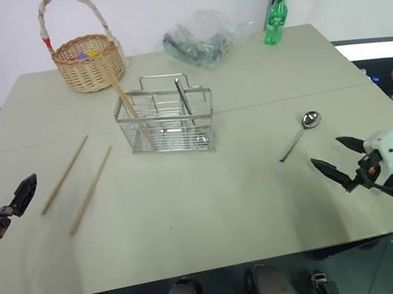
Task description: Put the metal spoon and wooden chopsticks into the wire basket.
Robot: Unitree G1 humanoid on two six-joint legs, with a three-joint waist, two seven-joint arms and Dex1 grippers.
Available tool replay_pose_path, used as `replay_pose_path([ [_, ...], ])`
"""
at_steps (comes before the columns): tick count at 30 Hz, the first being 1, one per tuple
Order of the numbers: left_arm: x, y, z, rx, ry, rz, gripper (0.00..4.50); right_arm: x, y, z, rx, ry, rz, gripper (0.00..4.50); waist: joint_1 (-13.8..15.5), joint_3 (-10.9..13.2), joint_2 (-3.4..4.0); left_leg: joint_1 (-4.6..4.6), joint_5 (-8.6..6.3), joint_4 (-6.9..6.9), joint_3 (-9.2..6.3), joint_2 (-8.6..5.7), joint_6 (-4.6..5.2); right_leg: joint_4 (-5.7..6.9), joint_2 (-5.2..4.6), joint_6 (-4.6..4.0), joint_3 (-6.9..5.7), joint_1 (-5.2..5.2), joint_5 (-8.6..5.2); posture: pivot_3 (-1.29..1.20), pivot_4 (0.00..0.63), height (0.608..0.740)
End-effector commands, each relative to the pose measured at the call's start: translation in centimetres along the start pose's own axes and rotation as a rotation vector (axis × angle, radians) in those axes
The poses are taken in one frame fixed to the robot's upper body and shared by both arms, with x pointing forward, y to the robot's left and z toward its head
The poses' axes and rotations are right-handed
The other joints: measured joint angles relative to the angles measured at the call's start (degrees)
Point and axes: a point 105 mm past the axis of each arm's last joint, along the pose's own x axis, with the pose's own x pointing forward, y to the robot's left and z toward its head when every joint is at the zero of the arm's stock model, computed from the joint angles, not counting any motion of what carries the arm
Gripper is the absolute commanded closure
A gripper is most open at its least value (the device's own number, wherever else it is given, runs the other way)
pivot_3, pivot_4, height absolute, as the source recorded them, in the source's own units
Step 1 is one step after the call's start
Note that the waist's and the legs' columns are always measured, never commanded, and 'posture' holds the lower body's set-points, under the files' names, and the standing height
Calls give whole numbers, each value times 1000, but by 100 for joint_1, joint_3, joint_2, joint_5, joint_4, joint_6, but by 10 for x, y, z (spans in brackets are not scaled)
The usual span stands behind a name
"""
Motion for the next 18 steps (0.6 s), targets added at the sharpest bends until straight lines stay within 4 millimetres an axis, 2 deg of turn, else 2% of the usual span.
replay_pose_path([
  [1,3,-3,14,41,-26,-20,85,-1,-1,8,-19,-38,-14,0,0,0,0,0,0,0,0,0,0,0,0,0,0,0,0,0,150,674],
  [13,9,-9,19,32,-31,-50,85,-1,-3,9,-29,-44,-26,0,-1,-1,-1,1,0,0,1,-2,0,1,2,0,-2,1,0,0,150,674],
  [18,13,-31,29,27,-58,-136,85,4,-6,13,-86,-28,14,0,0,-1,-2,0,0,3,1,-2,0,1,3,0,-2,2,0,0,150,674],
])
